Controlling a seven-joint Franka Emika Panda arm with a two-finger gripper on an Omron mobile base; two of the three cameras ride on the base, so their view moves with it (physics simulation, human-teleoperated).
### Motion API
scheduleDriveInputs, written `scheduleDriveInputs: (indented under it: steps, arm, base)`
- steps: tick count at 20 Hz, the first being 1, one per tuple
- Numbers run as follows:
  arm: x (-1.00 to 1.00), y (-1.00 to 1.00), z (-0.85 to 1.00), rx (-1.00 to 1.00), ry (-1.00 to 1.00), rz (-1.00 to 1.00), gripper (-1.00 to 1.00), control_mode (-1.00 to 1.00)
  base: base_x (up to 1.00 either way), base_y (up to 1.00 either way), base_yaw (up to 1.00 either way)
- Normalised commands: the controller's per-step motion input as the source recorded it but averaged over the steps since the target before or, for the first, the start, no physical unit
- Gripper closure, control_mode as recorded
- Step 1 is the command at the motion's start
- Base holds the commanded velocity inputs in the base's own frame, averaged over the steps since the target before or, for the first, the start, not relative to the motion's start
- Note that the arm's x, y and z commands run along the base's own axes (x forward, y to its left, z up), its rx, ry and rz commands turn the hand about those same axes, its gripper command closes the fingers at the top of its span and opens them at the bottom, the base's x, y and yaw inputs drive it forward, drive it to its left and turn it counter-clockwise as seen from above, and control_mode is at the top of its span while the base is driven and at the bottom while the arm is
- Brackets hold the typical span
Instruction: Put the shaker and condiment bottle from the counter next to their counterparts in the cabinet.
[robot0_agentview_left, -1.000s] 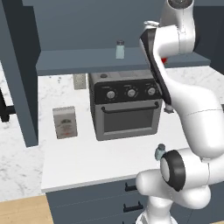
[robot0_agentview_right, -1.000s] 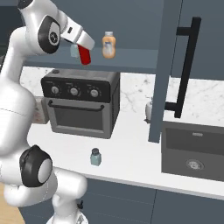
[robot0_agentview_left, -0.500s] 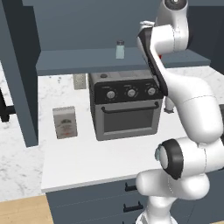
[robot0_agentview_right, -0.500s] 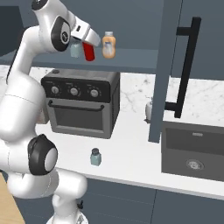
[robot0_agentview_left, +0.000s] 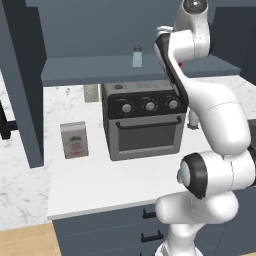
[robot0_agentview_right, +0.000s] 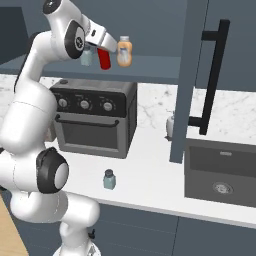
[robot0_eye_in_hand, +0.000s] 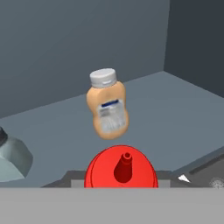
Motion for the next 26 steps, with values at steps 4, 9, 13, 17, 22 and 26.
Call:
scheduleDriveInputs:
  steps: [4, 9, 13, 17, 22, 26]
  arm:
    - [0.3, 0.0, 0.0, -0.01, 0.0, 0.0, 1.0, -1.0]
    - [0.21, 0.0, -0.06, -0.03, 0.0, 0.01, 1.0, -1.0]
    - [0.16, 0.0, -0.01, 0.0, 0.0, 0.0, 1.0, -1.0]
    - [0.18, 0.0, 0.0, 0.0, 0.0, 0.0, 1.0, -1.0]
    - [0.14, 0.0, 0.0, 0.0, 0.0, 0.0, 1.0, -1.0]
    - [0.15, 0.0, 0.0, 0.0, 0.0, 0.0, 1.0, -1.0]
  base:
    - [0.0, 0.0, 0.0]
    - [0.0, 0.0, 0.0]
    - [0.0, 0.0, 0.0]
    - [0.0, 0.0, 0.0]
    - [0.0, 0.0, 0.0]
    - [0.0, 0.0, 0.0]
